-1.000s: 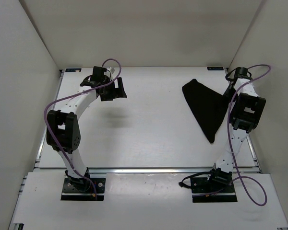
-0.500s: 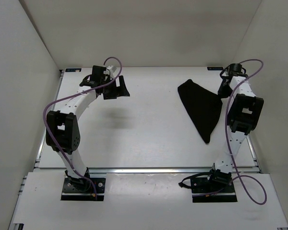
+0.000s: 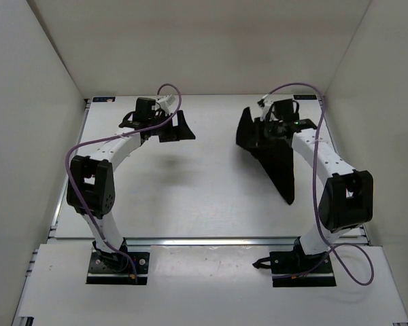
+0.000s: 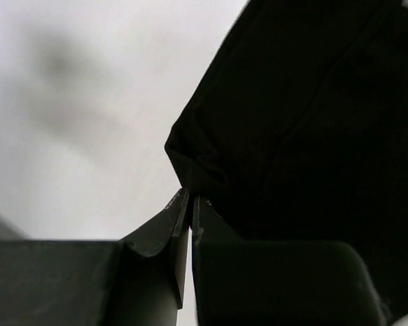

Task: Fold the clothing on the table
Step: Flatten the skirt out

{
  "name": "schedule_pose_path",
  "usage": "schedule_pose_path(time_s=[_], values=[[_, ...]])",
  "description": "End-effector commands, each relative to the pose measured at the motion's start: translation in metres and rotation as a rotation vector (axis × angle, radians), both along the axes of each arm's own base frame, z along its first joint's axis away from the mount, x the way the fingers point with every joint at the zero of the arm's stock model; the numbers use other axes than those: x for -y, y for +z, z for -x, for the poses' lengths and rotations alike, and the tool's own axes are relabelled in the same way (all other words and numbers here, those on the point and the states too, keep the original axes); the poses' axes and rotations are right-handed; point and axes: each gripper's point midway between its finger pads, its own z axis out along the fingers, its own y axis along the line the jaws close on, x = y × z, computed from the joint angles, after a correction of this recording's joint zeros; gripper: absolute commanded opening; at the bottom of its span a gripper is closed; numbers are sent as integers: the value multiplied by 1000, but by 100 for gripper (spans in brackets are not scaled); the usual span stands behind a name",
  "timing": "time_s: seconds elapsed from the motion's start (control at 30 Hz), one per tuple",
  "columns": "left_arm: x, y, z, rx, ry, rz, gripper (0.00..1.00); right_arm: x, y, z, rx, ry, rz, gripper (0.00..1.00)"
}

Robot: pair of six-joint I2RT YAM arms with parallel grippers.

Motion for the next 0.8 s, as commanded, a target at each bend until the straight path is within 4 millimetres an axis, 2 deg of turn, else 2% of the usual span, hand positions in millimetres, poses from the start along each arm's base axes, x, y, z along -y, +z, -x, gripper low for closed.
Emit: schedule_pose_path(time_s=[0.0,0.03,0.1,0.17,0.2,0.23,0.3,0.37,0.43,0.53,0.73,0.77], values=[[16,-6,12,-7,-66,97,99,-42,1,47,-36,149,-97,0],[18,-13,18,-36,-66,115,98,-53,-7,65,-74,190,-116,0],[21,-13,19,-40,-66,137,98,-68,-3,86,-66,242,-168,0],[21,-13,21,-40,-66,138,99,-78,-24,119,-144,297,-204,0],[21,-13,20,-42,-67,137,98,-82,-21,125,-136,318,-216,0],[23,-11,21,-35,-75,132,98,-84,-32,135,-174,318,-218,0],[25,-19,19,-39,-67,91,99,-87,-42,148,-209,322,-221,0],[22,-27,17,-54,-38,48,98,-88,-40,151,-199,318,-234,0],[25,-47,24,-93,-36,-7,99,-88,-44,155,-200,329,-239,0],[24,-66,35,-121,-38,-69,99,-85,-59,165,-232,325,-220,0],[26,-92,53,-162,-66,-101,99,-86,-66,181,-251,341,-226,0],[27,-96,55,-168,-72,-94,96,-85,-65,183,-246,341,-227,0]])
